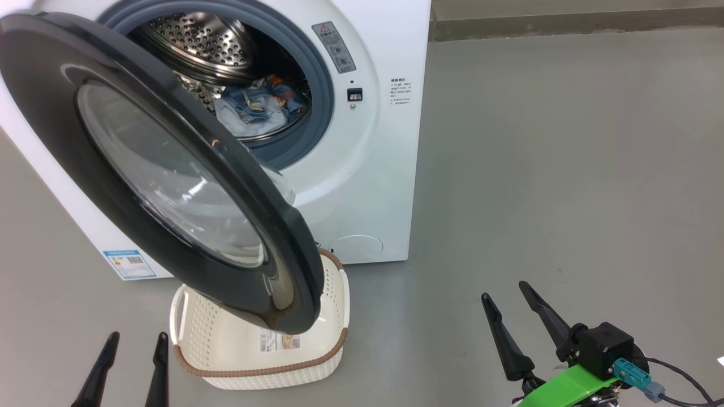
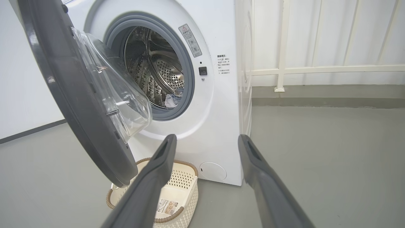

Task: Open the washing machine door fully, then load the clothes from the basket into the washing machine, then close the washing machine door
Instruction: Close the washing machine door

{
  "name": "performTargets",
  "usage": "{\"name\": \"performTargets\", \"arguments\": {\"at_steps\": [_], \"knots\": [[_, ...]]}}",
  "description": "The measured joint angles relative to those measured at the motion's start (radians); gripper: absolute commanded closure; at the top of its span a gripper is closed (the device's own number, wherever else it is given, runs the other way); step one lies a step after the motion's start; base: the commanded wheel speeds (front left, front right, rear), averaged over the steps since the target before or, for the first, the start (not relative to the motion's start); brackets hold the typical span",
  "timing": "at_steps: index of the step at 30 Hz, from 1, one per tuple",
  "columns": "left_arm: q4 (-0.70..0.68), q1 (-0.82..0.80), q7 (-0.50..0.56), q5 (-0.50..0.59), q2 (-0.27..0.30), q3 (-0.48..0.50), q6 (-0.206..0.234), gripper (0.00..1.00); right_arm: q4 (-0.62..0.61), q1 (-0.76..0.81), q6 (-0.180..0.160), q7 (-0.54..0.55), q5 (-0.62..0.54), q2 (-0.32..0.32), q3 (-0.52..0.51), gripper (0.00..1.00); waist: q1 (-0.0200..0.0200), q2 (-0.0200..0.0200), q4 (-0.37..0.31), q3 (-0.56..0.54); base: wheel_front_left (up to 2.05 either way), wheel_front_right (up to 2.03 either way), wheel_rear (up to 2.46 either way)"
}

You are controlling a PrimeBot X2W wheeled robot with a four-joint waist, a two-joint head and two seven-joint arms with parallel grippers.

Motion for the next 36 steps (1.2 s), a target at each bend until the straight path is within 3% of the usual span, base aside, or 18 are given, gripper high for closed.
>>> {"name": "performTargets", "arguments": {"at_steps": [3, 4, 5, 7, 13, 19, 28, 36], "knots": [[-0.001, 0.001, 0.000, 0.000, 0.000, 0.001, 0.000, 0.00, 0.000, 0.000, 0.000, 0.000, 0.000, 0.000, -0.001, 0.00, 0.0000, 0.0000, 0.000, 0.000, 0.00, 0.00, 0.00], [-0.001, 0.001, 0.000, 0.000, 0.000, 0.001, 0.000, 0.00, 0.000, 0.000, 0.000, 0.000, 0.000, 0.000, -0.001, 0.07, 0.0000, 0.0000, 0.000, 0.000, 0.00, 0.00, 0.00], [-0.001, 0.001, 0.000, 0.000, 0.000, 0.002, 0.000, 0.00, 0.000, 0.000, 0.000, 0.000, 0.000, 0.000, -0.002, 0.46, 0.0000, 0.0000, 0.000, -0.001, 0.00, 0.00, 0.00], [-0.001, 0.001, 0.000, 0.000, 0.000, 0.002, 0.000, 0.00, -0.001, 0.000, 0.000, 0.000, -0.001, 0.000, -0.004, 1.00, 0.0000, 0.0000, 0.001, -0.002, 0.00, 0.00, 0.00], [0.000, 0.002, 0.000, -0.002, -0.003, 0.003, 0.000, 0.00, -0.072, 0.000, 0.000, 0.000, 0.000, 0.002, -0.022, 1.00, 0.0000, 0.0000, 0.004, -0.005, 0.00, 0.00, 0.00], [0.002, 0.016, 0.000, -0.002, -0.005, 0.002, 0.000, 0.00, -0.223, -0.002, 0.000, -0.004, 0.000, 0.002, -0.014, 1.00, 0.0000, 0.0000, 0.009, -0.005, 0.00, 0.00, 0.00], [0.015, 0.017, 0.000, -0.002, -0.007, -0.010, 0.000, 0.00, -0.455, -0.083, 0.000, -0.007, 0.004, -0.060, 0.110, 1.00, 0.0000, 0.0000, 0.036, -0.004, 0.00, 0.00, 0.00], [0.030, 0.017, 0.000, -0.005, -0.016, -0.032, 0.000, 0.00, -0.496, -0.177, 0.000, -0.007, 0.039, -0.134, 0.285, 1.00, 0.0000, 0.0000, 0.088, -0.001, 0.00, 0.00, 0.00]]}}
